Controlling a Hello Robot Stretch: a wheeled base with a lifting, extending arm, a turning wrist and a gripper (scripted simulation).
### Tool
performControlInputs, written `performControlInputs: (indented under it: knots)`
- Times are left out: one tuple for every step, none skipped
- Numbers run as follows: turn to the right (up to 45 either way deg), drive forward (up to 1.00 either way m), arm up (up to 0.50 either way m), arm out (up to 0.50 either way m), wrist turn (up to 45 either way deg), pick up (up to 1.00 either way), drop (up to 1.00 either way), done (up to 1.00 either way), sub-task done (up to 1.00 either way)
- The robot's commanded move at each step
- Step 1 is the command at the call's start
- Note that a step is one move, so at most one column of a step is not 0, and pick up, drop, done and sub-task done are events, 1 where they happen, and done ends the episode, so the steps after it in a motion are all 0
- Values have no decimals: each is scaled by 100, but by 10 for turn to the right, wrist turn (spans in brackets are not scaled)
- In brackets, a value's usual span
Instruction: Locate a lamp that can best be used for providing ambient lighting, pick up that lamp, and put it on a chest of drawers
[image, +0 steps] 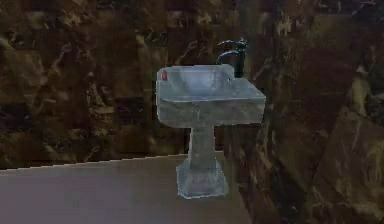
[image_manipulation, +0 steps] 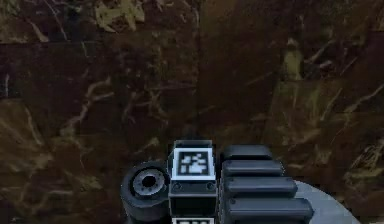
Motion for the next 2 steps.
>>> performControlInputs:
  knots:
    - [-450, 0, 0, 0, 0, 0, 0, 0, 0]
    - [-180, 0, 0, 0, 0, 0, 0, 0, 0]
